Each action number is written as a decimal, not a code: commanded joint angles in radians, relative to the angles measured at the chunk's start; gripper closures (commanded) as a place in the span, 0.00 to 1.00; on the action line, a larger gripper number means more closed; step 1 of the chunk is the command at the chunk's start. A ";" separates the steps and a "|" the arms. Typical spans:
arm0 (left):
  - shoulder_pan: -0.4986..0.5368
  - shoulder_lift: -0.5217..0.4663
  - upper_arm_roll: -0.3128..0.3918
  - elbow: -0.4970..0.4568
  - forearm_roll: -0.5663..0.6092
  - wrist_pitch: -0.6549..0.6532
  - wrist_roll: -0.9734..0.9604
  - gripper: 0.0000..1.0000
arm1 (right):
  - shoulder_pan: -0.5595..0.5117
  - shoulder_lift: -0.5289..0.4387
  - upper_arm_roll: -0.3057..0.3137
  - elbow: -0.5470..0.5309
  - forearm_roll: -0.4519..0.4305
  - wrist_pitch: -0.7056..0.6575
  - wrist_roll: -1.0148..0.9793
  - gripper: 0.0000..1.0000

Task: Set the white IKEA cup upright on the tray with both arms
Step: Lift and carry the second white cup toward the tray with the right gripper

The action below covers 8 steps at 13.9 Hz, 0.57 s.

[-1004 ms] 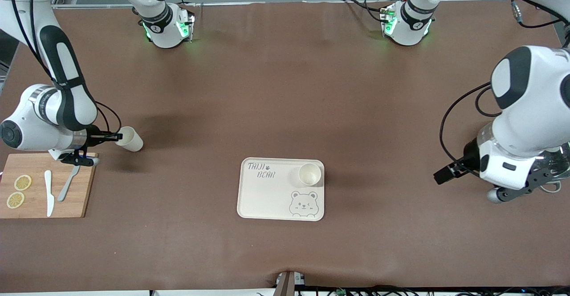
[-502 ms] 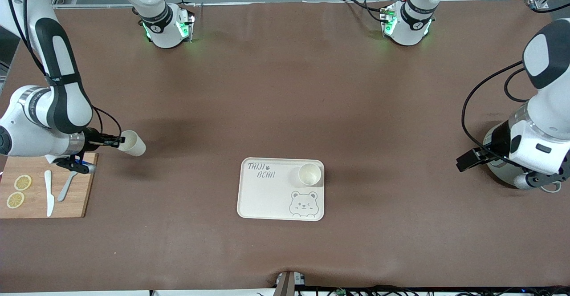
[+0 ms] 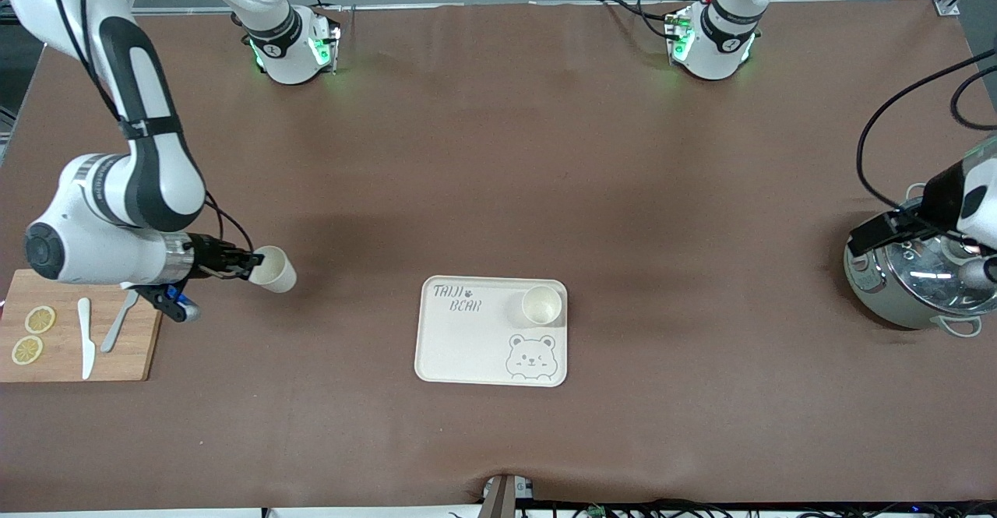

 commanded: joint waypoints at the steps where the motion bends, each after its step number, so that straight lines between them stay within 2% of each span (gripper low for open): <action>1: 0.048 -0.095 -0.009 -0.088 0.004 -0.027 0.077 0.00 | 0.029 0.074 -0.010 0.058 0.188 -0.016 0.105 1.00; 3: 0.059 -0.167 -0.012 -0.166 0.003 -0.023 0.115 0.00 | 0.077 0.114 -0.010 0.096 0.244 -0.015 0.175 1.00; 5: 0.061 -0.215 -0.012 -0.220 0.003 -0.018 0.123 0.00 | 0.111 0.131 -0.010 0.138 0.244 -0.015 0.330 1.00; 8: 0.064 -0.255 -0.009 -0.271 0.004 0.029 0.150 0.00 | 0.196 0.154 -0.010 0.182 0.246 0.010 0.441 1.00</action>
